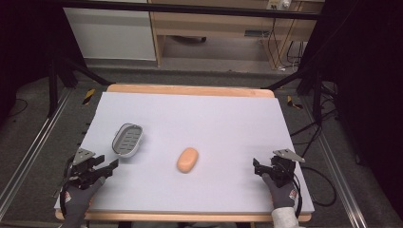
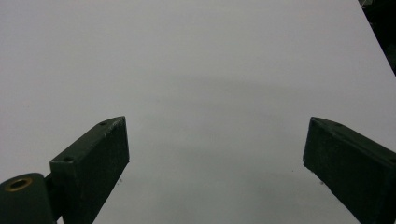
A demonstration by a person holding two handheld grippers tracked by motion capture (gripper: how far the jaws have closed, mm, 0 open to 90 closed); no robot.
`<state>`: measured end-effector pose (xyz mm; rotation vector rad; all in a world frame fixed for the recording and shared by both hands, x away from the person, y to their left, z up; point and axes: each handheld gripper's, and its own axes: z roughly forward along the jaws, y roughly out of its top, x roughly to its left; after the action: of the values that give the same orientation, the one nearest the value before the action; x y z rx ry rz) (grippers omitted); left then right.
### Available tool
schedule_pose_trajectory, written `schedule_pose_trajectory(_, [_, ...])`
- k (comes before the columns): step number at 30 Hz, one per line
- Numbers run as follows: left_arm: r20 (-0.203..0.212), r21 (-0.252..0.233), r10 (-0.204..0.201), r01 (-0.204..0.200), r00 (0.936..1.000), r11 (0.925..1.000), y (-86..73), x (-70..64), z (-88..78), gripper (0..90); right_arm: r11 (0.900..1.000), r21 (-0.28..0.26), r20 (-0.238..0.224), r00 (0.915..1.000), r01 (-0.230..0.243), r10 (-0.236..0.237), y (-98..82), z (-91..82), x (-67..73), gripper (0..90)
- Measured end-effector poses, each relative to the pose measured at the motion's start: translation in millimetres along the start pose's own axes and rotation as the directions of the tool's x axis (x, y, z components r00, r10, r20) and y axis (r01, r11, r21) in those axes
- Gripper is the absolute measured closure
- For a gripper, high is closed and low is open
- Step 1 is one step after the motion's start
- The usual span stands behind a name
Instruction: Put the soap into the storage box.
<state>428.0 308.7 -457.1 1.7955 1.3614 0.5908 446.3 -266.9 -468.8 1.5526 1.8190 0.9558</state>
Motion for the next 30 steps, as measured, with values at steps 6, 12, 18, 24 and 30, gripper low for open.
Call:
schedule_pose_trajectory(6, [0.024,-0.008,0.015,-0.015,0.9996,0.9999,2.3,-11.0,-0.9,39.5,1.000,0.002,0.007,0.9997,0.022,-0.022,0.0,-0.5,2.8,7.1])
schedule_pose_trajectory(12, [0.058,-0.008,0.048,-0.048,0.9972,0.9988,5.7,-25.9,-2.1,39.4,1.000,0.002,0.014,0.9996,0.026,-0.026,-0.1,-1.4,3.1,7.1])
schedule_pose_trajectory(18, [0.076,-0.014,0.052,-0.051,0.9958,0.9986,9.2,-35.5,-0.9,38.0,0.999,0.000,0.019,0.9991,0.037,-0.037,0.1,-2.4,5.2,7.0])
schedule_pose_trajectory(24, [0.089,-0.014,0.065,-0.064,0.9939,0.9978,13.6,-44.0,1.1,36.1,0.999,-0.005,0.022,0.9989,0.041,-0.041,-0.4,-3.8,6.4,6.4])
schedule_pose_trajectory(30, [0.097,-0.017,0.068,-0.067,0.9929,0.9976,16.2,-48.5,2.1,35.2,0.999,-0.011,0.025,0.9987,0.046,-0.045,-0.5,-5.1,7.2,6.1])
